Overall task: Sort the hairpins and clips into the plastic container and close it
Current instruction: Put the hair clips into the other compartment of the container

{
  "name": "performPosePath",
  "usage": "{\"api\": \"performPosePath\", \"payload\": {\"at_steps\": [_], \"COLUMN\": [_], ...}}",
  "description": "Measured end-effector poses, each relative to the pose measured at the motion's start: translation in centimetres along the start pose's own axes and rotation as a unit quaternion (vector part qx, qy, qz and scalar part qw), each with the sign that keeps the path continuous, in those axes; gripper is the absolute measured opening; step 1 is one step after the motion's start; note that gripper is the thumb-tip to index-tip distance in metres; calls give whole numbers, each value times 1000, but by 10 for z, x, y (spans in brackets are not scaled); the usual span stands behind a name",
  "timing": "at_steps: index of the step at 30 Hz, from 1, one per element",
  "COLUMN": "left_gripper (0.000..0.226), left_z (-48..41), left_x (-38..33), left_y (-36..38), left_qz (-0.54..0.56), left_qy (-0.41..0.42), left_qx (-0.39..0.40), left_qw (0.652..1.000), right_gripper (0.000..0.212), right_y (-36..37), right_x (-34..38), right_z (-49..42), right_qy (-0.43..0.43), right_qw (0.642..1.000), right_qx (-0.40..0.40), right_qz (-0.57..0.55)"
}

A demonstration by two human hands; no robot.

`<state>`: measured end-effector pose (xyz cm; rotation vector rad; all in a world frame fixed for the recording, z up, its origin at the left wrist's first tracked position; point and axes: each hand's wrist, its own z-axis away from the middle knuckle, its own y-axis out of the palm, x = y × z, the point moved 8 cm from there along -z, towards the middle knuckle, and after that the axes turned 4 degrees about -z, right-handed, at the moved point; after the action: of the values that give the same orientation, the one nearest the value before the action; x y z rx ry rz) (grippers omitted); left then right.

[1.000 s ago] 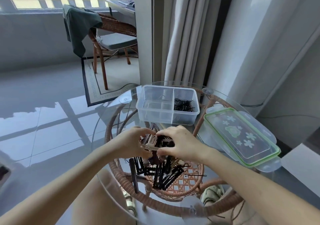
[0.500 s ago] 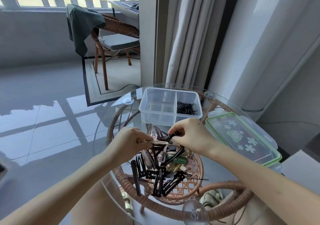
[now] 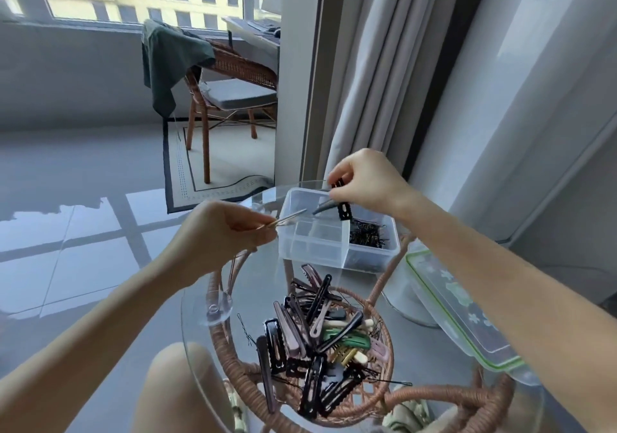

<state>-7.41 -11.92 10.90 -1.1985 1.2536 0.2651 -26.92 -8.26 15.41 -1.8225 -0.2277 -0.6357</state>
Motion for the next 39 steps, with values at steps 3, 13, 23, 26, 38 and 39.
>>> {"api": "performPosePath", "payload": {"at_steps": [3,13,23,26,38,39], "left_gripper": [21,22,40,48,81,75], "left_z": [-14,-76,-82,-35,56,54], "left_x": [-5,-20,-29,-22,63,63], "left_y": [0,42,90,79,89,89], "left_qz": [15,-133,-344,-327,-314,-302], "left_qy": [0,84,107,92,-9,-15], "left_qx": [-15,-18,103,155,197,186], "left_qw": [1000,987,927,928,928,935], "right_gripper": [21,24,96,114,40,36], "right_y": [41,26,68,95,122,119], "right_x": [-22,-65,-57,-58,-19,-19], "right_z": [-32,15,144,152,113,112], "right_qy": [62,115,72,79,-49,-50], "right_qw": [998,991,963,956,976,978], "right_qx": [27,-45,254,271,204,196], "right_qz": [15,-44,58,81,61,48]}}
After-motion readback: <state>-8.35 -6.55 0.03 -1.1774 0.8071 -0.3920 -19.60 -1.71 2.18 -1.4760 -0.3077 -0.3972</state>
